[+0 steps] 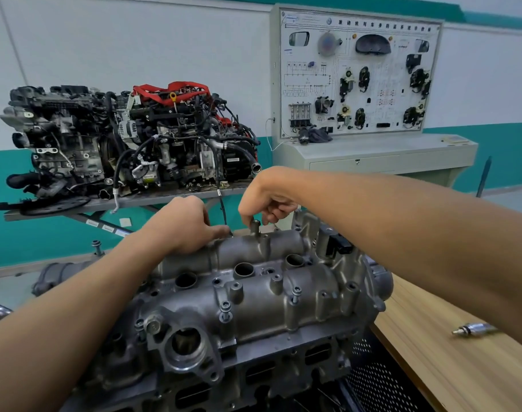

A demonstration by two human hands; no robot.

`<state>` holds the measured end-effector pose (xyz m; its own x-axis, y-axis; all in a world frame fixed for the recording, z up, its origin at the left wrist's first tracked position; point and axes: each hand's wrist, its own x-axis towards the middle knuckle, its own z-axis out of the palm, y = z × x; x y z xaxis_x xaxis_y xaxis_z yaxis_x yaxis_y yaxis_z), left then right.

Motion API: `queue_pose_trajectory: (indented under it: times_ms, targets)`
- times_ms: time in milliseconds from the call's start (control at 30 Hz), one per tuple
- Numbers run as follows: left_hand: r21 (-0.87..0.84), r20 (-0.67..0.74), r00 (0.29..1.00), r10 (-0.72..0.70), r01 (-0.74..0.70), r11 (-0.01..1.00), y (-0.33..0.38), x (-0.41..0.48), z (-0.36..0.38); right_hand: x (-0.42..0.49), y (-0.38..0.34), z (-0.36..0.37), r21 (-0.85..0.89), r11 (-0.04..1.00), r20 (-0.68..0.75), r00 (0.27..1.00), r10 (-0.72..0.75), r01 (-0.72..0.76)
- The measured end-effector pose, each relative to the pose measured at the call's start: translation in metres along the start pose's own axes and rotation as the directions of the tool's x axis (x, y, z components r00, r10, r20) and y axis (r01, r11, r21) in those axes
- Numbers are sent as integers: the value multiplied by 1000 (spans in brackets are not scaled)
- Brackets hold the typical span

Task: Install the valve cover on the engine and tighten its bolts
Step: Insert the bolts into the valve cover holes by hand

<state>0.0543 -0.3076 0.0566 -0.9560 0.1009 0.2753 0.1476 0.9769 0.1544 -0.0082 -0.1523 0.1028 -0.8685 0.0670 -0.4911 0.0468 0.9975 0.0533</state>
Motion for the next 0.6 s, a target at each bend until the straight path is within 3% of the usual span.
queue_pose_trajectory:
  times_ms: [100,267,367,500,600]
  targets:
    - [7,-41,999,1,-1,1000,-1,0,1,1,-3,3,-9,1000,23,1000,6,-6]
    - [-27,79,992,95,-93,995,2,1,-7,2,-2,4,35,999,2,1000,-9,9]
    - [-56,89,994,65,-60,997,2,4,-9,1,-2,0,37,999,-21,1000,-20,21]
    - [135,43,998,42,-48,990,4,6,-12,-2,-4,2,-31,999,12,1000,-23,23]
    - [158,63,996,61,-70,985,5,5,-13,-2,-5,5,-59,998,10,1000,-25,26]
